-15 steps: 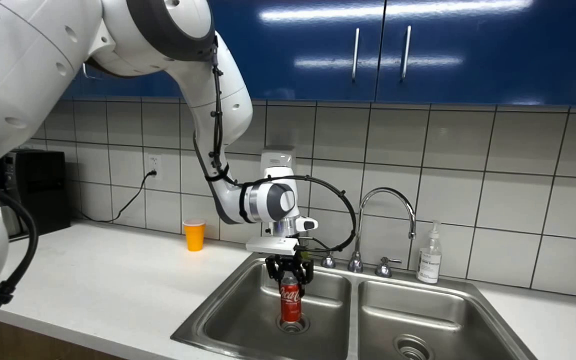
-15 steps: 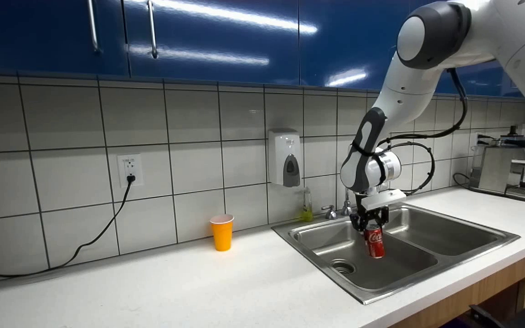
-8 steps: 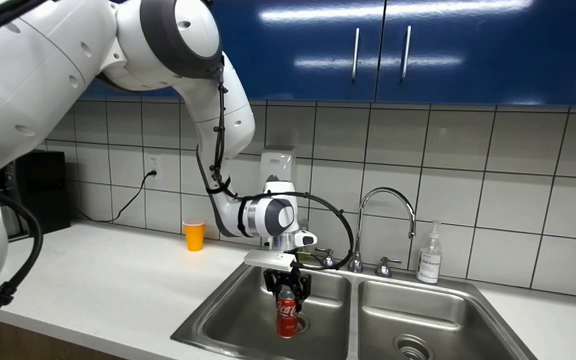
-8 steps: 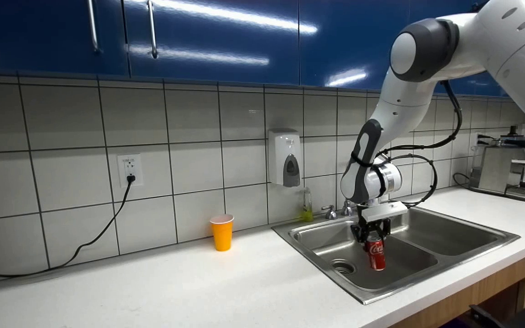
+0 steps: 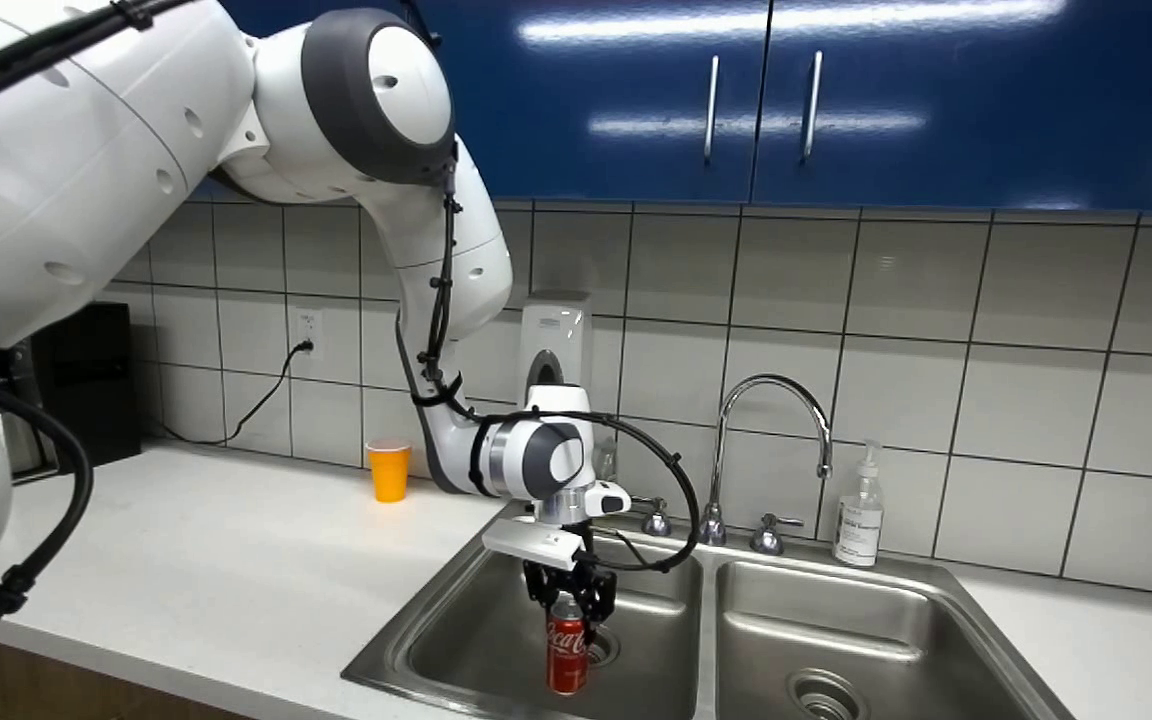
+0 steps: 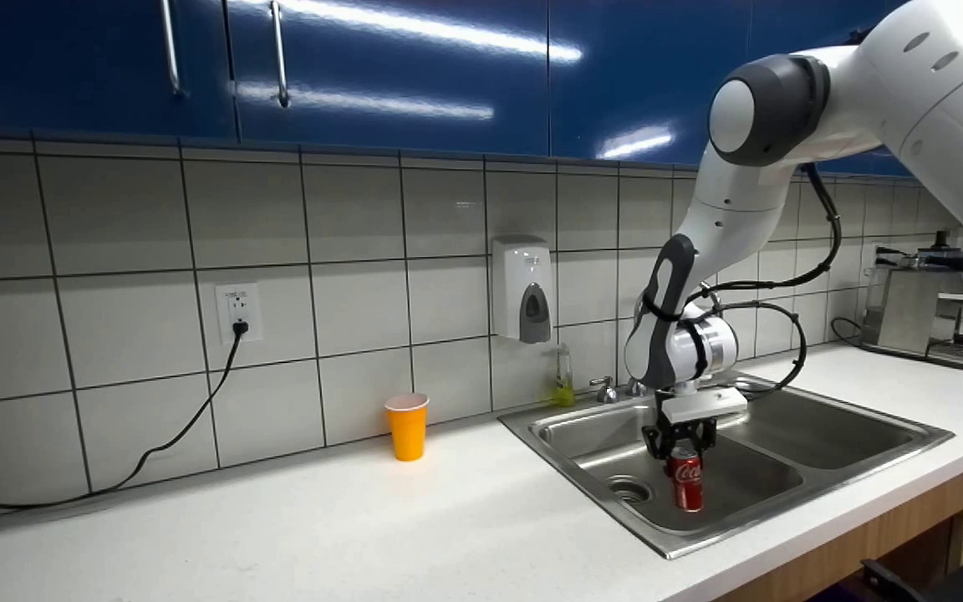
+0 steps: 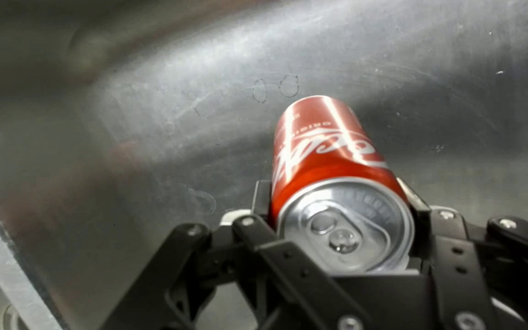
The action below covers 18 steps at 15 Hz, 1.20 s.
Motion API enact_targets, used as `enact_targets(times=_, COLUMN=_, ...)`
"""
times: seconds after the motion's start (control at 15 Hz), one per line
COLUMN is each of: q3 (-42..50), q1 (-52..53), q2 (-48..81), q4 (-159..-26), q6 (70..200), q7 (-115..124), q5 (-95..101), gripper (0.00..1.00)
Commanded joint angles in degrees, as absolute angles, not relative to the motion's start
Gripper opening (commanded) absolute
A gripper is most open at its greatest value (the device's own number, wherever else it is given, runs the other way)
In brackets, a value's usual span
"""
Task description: Pick up the Coca-Cola soda can and put it inside the sink
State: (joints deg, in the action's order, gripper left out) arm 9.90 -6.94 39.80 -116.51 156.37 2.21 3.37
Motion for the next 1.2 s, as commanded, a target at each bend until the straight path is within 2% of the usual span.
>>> enact_targets(times=0.0, q3=8.4, q1=-8.6, q2=40.1, q4=-116.4, q6=158.1, q7=1.0, q5=2.0, gripper=0.38)
enact_targets(times=1.13, q3=8.6, q1=-9.0, q2=44.0, q4=-116.7, q6=161.2, q7=0.6, q5=2.1, gripper=0.38)
